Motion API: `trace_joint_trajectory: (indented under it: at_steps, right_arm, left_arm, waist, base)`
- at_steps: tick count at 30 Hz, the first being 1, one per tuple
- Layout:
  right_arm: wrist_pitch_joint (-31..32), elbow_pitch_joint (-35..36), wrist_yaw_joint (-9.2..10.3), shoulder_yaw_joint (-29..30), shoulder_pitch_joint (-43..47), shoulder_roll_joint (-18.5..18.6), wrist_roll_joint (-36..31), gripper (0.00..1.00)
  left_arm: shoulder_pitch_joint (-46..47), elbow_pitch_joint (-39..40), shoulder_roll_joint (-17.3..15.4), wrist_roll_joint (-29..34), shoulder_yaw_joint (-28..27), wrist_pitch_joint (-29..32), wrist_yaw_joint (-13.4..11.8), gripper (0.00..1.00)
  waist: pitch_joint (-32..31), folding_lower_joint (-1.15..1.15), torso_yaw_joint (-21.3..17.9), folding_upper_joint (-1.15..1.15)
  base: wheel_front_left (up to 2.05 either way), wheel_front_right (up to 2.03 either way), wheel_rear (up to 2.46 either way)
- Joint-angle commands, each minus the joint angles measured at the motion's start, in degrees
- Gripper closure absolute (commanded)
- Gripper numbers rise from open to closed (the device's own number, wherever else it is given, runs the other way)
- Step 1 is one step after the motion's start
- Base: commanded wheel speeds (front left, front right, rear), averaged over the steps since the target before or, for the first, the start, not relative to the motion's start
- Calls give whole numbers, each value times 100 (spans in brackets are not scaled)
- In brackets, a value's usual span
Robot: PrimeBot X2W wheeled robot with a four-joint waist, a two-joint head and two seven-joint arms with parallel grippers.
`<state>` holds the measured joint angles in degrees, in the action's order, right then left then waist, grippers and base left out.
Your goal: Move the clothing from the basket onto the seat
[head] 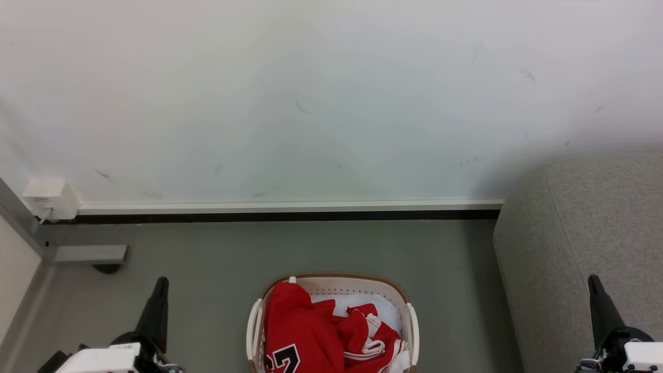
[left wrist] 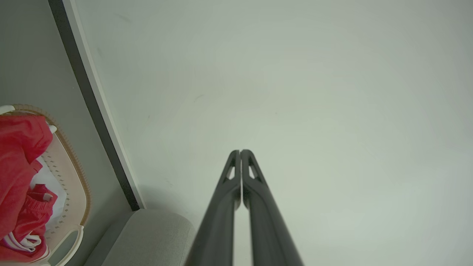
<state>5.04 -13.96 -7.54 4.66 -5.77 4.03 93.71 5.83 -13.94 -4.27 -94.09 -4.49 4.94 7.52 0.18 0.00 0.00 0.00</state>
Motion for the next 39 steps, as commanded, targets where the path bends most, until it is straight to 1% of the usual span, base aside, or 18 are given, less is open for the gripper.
trace_joint_trajectory:
  at_steps: [1, 36, 37, 39]
  right_arm:
    - [16, 15, 10, 28, -55, 19, -21, 100]
    - [69, 8, 10, 83, -64, -30, -79, 100]
    - [45, -16, 0, 71, 4, -41, -44, 0]
    - [45, -111, 0, 66, 67, -68, -43, 0]
  left_arm:
    - [40, 14, -8, 54, -17, -1, -6, 100]
    - [47, 7, 41, 110, -90, 57, -6, 100]
    - [-2, -18, 53, 59, -63, 53, 1, 0]
    - [-75, -105, 83, 59, -53, 53, 0, 0]
  waist:
    - [0, 0, 0, 0]
    - [0, 0, 0, 0]
    - [-1, 0, 0, 0]
    - [-1, 0, 0, 0]
  base:
    - [0, 0, 0]
    - [0, 0, 0]
    - [0, 0, 0]
    - [0, 0, 0]
